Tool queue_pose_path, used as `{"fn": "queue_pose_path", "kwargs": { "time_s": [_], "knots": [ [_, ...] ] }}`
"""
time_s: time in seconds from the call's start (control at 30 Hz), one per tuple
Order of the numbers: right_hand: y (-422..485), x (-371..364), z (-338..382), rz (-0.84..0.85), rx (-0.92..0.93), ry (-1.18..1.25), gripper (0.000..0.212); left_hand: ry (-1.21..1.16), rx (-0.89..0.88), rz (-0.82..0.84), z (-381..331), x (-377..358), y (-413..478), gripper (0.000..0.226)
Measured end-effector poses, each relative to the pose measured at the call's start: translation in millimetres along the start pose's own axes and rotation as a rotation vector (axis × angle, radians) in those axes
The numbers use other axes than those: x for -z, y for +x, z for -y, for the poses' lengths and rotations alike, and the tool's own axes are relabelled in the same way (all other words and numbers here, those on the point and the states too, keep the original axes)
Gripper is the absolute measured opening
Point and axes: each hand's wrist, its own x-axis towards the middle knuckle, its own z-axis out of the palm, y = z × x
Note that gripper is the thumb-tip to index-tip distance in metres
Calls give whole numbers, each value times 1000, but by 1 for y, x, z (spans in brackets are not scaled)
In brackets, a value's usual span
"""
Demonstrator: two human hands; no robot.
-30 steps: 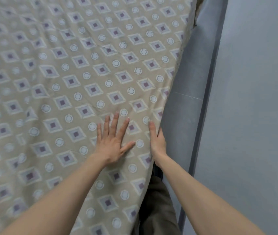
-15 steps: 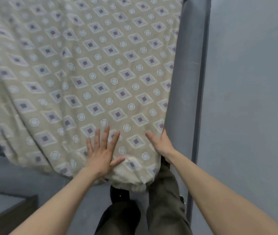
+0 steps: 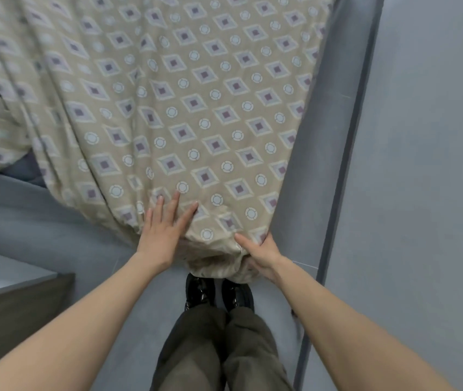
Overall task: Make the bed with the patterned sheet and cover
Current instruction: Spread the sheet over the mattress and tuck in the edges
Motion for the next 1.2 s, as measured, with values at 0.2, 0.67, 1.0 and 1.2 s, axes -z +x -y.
{"fn": "queue_pose_path", "kwargs": {
  "time_s": [0.2, 0.67, 1.0, 1.2],
  "knots": [
    [-61, -25, 36, -142, -224, 197, 62, -205, 58, 72, -14, 68, -33, 63],
    [-225, -110, 183, 96, 15, -223, 32, -851, 353, -117, 66, 215, -156, 40],
    [-284, -292, 247, 182, 116, -327, 32, -1118, 546, -318, 245, 265, -212, 37],
    [-304, -399, 258, 258, 109, -319, 23, -1127, 560, -345, 347, 288, -234, 38]
  ]
}}
